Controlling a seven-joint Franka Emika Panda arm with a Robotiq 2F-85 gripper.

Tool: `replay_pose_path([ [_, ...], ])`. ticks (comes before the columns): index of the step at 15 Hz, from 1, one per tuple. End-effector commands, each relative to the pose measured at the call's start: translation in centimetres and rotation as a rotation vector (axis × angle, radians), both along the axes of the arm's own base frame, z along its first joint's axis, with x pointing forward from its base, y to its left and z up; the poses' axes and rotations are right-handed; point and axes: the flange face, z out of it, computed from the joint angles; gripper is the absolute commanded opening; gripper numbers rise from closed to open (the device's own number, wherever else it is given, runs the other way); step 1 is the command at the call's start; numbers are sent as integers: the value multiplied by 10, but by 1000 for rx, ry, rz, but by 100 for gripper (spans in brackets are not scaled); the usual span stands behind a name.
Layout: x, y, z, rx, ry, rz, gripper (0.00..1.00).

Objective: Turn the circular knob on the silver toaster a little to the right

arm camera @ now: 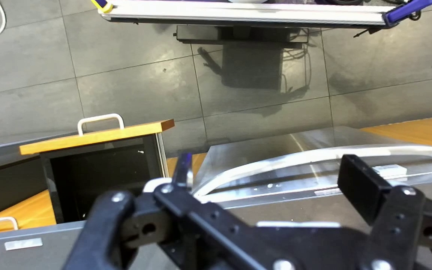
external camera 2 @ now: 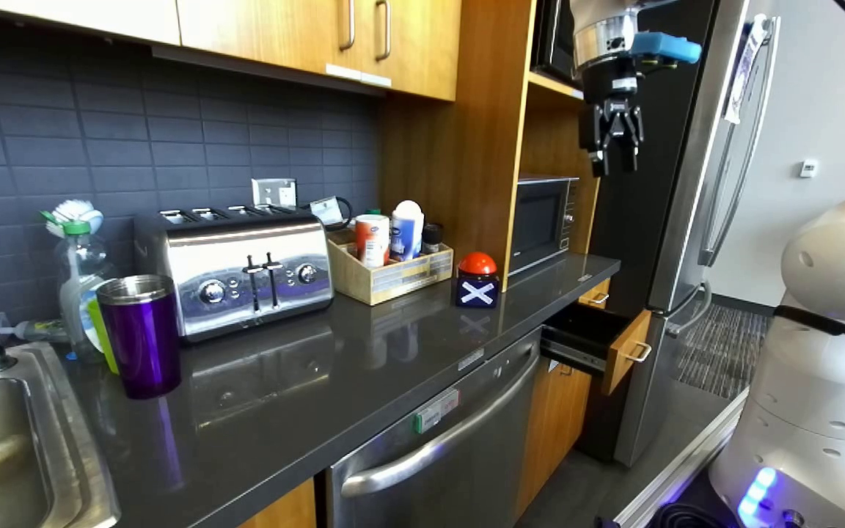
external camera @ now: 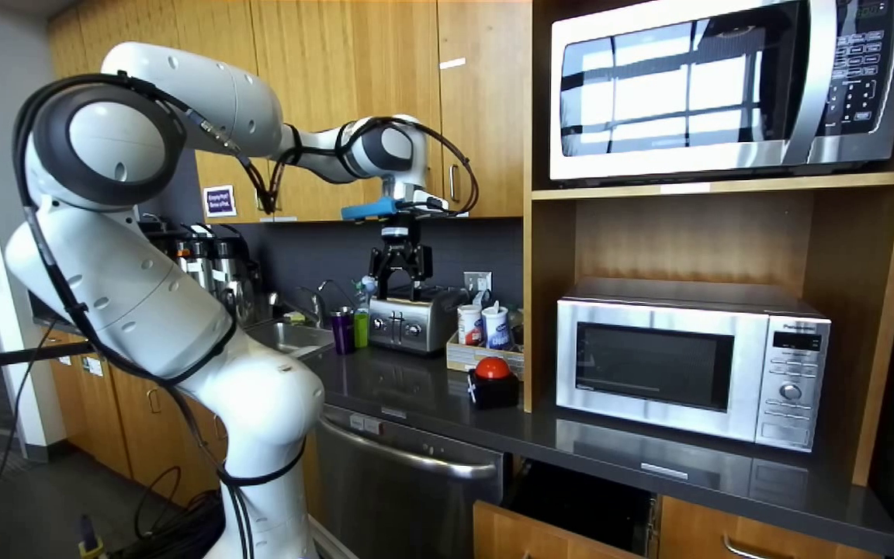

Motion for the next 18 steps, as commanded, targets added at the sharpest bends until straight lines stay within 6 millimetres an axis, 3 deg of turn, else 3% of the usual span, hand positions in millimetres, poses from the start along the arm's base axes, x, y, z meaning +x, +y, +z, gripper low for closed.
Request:
replay_pose_path([
  [1,8,21,-5,2,0,40,100],
  [5,27,55,-19,41,-20,41,100],
  [13,81,157,-75,128,-102,32,100],
  [18,104,187,-91,139,-130,89,100],
])
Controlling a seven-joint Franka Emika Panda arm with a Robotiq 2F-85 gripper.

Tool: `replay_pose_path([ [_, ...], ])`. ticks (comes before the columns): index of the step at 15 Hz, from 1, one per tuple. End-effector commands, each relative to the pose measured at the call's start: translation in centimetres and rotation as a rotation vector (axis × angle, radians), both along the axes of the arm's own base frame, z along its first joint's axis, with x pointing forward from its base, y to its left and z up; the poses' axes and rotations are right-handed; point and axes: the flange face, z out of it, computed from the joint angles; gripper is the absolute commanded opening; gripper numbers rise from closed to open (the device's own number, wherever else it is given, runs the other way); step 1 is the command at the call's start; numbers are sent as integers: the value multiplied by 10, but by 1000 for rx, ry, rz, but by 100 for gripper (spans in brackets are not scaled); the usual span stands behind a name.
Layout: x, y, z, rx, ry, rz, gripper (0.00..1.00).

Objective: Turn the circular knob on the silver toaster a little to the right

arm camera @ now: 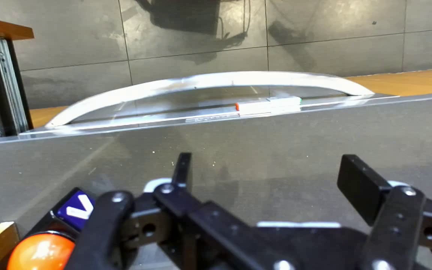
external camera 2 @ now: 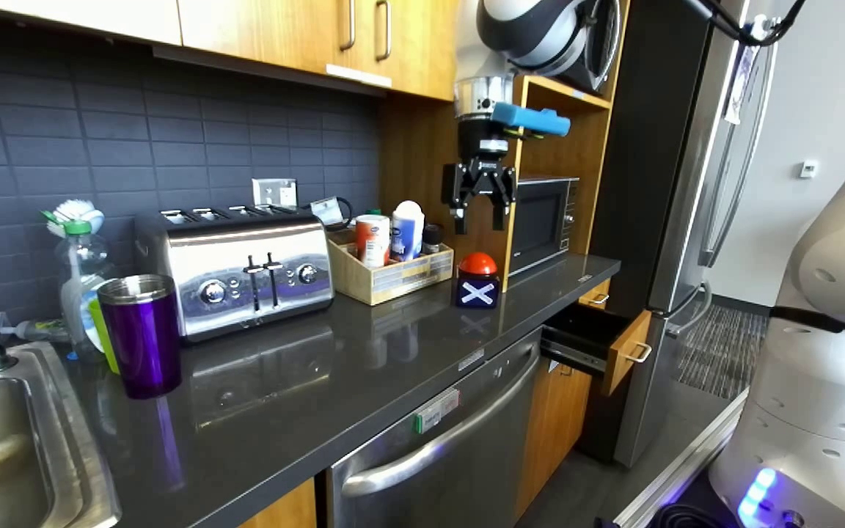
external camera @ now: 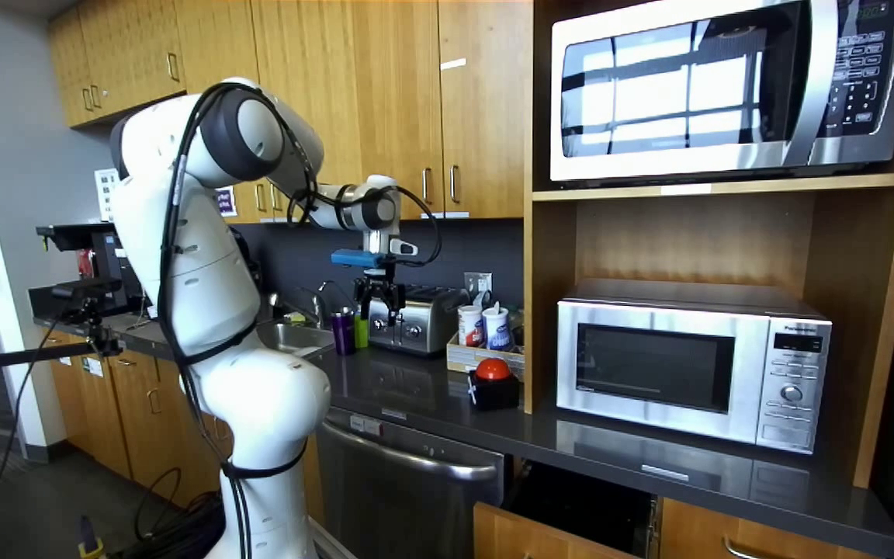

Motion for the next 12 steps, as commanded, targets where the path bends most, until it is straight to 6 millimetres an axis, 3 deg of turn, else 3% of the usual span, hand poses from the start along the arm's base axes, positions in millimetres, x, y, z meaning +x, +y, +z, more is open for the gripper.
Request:
replay_pose_path([
  [1,23,17,1,19,-25,25,100],
  [7,59,31,-4,80,-85,66,100],
  [12,86,59,-10,136,-165,49,100],
])
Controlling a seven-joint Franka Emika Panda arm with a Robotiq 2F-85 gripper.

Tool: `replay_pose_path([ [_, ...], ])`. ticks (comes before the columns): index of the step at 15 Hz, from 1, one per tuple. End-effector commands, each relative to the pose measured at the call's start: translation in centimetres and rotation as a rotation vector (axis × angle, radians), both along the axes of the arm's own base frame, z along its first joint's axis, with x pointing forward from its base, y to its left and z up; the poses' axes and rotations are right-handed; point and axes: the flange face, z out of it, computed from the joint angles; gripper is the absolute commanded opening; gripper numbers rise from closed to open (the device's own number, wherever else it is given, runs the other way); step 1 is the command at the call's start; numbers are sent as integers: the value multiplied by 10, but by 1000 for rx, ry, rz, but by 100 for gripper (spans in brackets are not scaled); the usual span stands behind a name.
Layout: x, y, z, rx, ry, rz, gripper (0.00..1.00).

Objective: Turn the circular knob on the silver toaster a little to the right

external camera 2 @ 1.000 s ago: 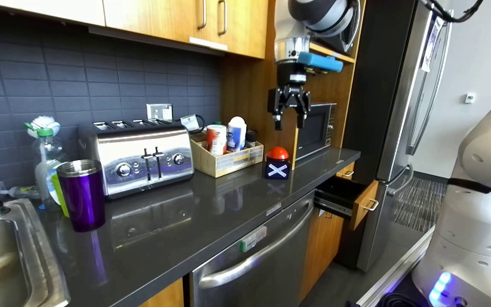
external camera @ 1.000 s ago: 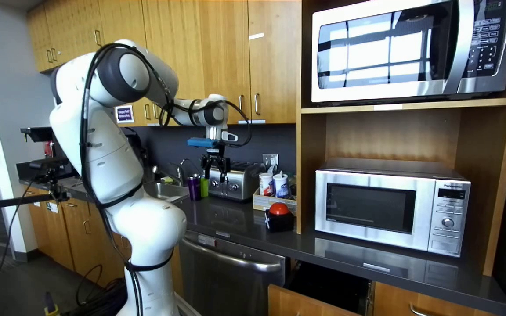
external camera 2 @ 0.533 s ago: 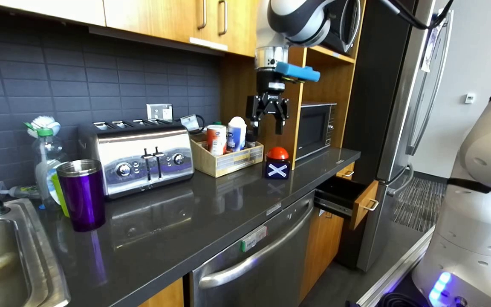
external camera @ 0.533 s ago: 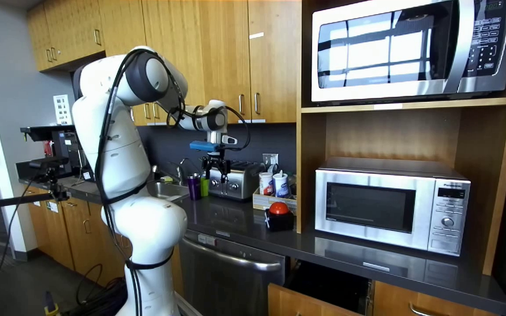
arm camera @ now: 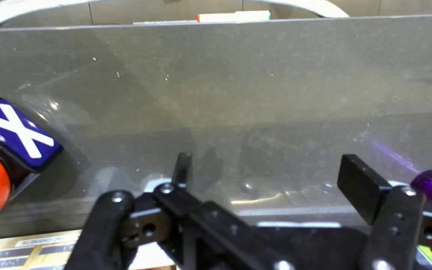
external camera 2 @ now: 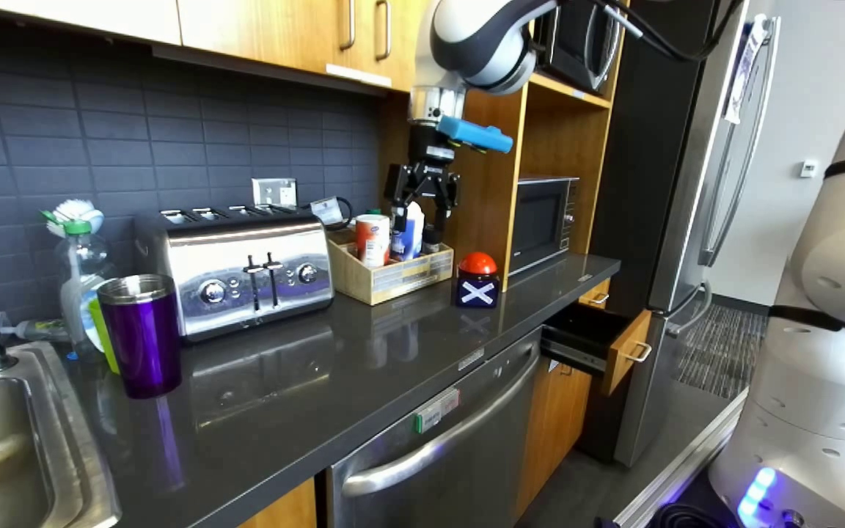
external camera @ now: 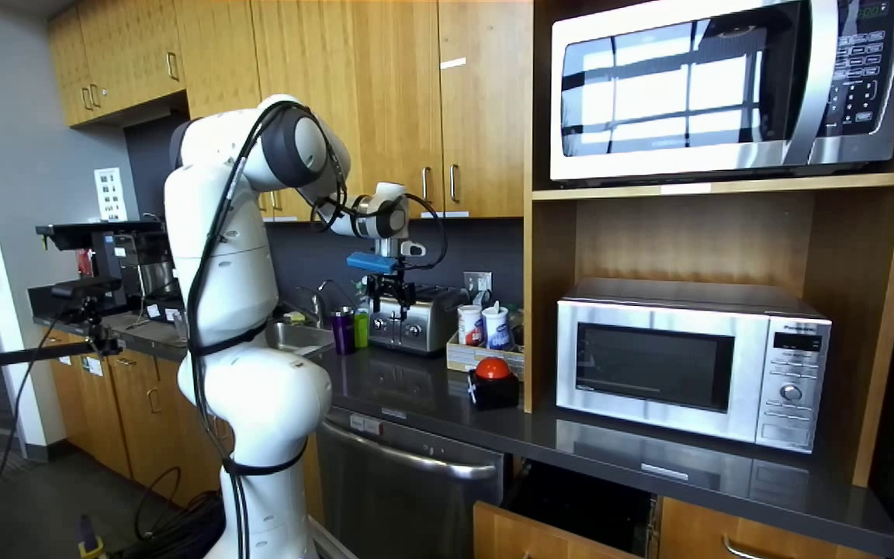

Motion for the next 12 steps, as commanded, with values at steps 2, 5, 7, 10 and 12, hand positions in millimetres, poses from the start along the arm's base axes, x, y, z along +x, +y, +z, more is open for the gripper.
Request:
replay_pose_path([
  [2,26,31,-3,81,-81,-19,100],
  [5,38,39,-15,137,-127,-81,100],
  [7,46,38,-27,187,-123,-169,100],
  [10,56,30,-44,263,-107,-320,100],
  [12,66,24,-53,318,-101,-416,100],
])
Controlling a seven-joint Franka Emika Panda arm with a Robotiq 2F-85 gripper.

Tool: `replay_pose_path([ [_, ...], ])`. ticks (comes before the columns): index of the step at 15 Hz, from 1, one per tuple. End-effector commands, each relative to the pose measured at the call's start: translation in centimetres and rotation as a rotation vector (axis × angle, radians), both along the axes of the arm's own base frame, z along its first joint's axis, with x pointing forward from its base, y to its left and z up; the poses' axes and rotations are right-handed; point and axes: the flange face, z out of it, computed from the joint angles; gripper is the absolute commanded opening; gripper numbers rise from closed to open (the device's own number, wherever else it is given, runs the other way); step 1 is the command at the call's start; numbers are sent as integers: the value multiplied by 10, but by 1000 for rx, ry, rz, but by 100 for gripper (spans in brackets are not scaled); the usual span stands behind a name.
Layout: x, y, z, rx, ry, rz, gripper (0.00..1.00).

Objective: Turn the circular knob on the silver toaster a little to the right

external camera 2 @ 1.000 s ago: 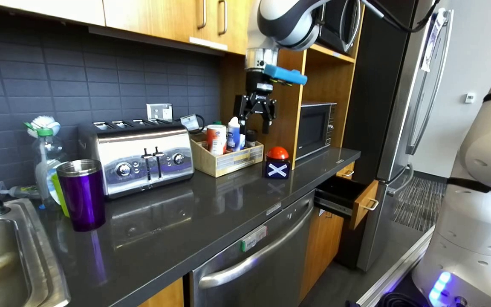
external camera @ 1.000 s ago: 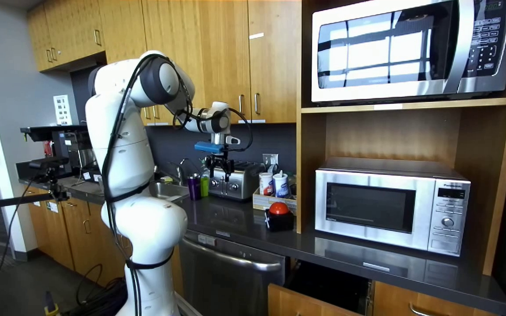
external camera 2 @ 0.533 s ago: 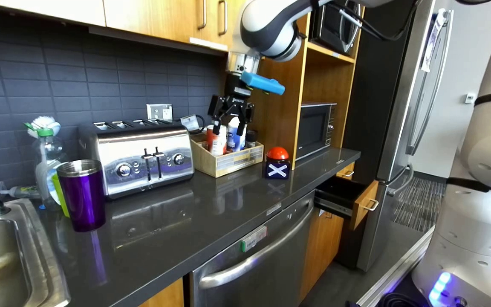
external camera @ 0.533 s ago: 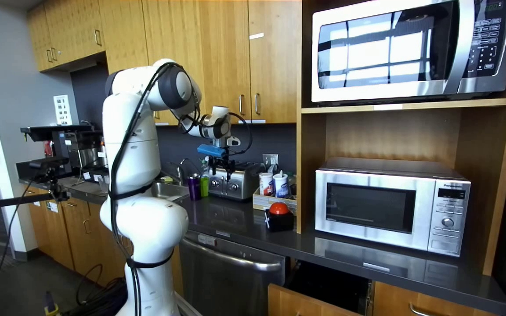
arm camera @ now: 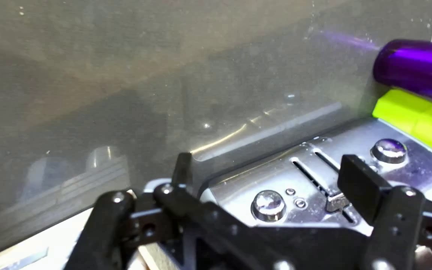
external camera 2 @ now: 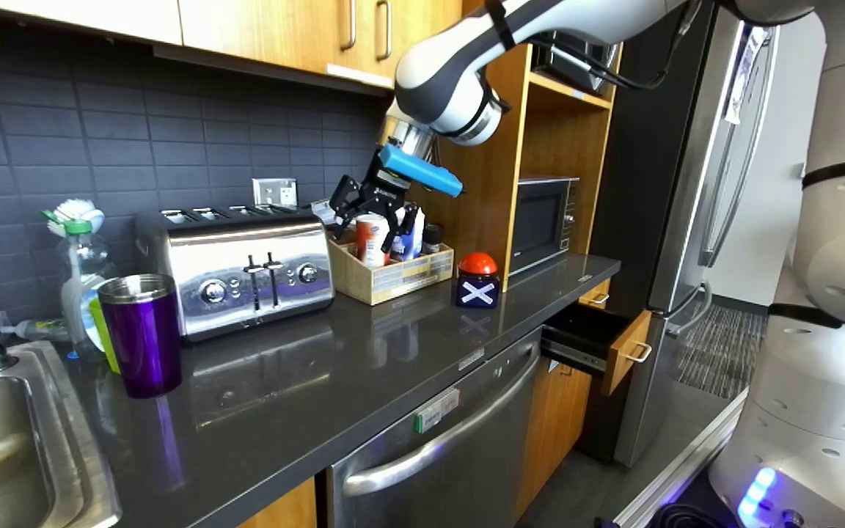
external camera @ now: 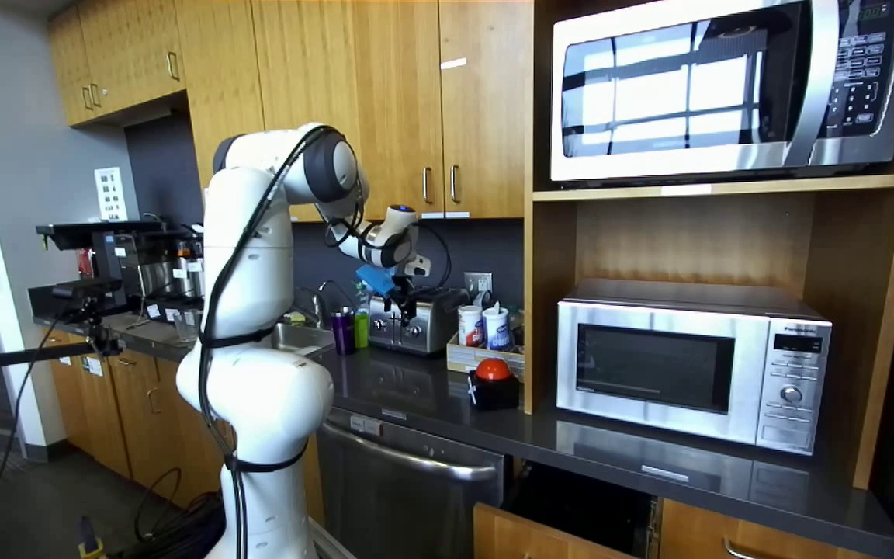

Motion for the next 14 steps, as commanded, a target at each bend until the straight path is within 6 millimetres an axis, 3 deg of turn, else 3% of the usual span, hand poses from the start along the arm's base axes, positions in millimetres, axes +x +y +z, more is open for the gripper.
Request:
replay_pose_path([
  [1,16,-11,-13,109,7,-169,100],
  [8,13,-45,-28,317,-61,-494,100],
  [14,-12,-29,-38,427,-133,-644,100],
])
